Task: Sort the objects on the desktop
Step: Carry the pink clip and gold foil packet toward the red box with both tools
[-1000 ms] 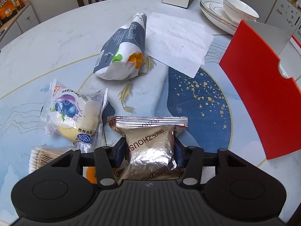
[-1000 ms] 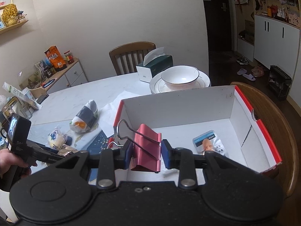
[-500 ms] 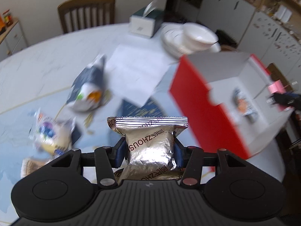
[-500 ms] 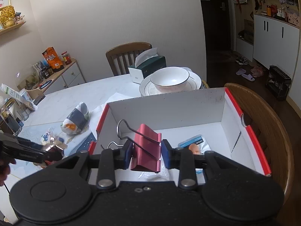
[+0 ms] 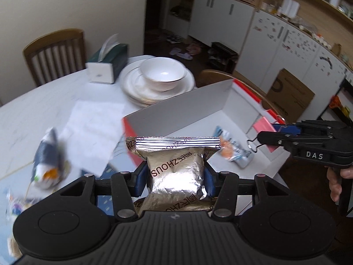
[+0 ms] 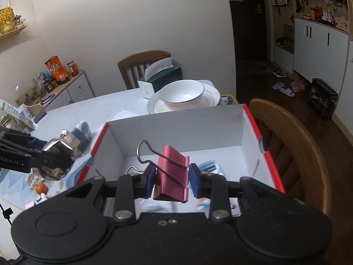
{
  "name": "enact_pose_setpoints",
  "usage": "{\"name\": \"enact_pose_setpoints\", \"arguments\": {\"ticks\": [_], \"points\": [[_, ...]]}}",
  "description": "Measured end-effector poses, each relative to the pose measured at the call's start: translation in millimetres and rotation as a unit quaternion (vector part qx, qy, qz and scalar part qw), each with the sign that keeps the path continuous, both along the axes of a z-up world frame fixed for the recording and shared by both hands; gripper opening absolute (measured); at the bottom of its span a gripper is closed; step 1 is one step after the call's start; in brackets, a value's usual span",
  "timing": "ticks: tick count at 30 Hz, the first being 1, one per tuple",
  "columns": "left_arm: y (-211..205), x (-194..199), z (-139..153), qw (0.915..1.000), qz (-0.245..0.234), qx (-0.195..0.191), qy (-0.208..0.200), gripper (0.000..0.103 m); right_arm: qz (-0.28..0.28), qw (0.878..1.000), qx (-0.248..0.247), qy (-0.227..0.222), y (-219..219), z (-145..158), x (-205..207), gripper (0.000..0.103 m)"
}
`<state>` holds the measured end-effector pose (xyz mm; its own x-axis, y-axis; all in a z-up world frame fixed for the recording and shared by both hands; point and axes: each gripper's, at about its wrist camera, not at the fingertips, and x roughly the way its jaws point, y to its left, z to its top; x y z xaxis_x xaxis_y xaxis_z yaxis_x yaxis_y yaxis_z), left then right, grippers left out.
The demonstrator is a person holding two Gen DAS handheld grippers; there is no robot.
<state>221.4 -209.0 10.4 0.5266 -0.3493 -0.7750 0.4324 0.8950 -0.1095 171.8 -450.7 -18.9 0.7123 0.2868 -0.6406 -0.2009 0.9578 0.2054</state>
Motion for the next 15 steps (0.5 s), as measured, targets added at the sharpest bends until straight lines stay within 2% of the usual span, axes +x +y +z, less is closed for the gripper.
{"name": "enact_pose_setpoints", "arguments": {"ticks": [9, 15], "points": [[-50.2, 28.2, -17.6, 0.9985, -0.046, 0.030, 0.001, 0.050, -0.014, 1.000, -0.013, 0.003, -20.2, -6.4, 10.1, 0.032], [-68.2, 49.2, -35.6, 0.9969, -0.054, 0.057, -0.001, 0.050, -0.005, 1.000, -0.024, 0.011, -20.7, -14.6, 22.3, 0.032]]}}
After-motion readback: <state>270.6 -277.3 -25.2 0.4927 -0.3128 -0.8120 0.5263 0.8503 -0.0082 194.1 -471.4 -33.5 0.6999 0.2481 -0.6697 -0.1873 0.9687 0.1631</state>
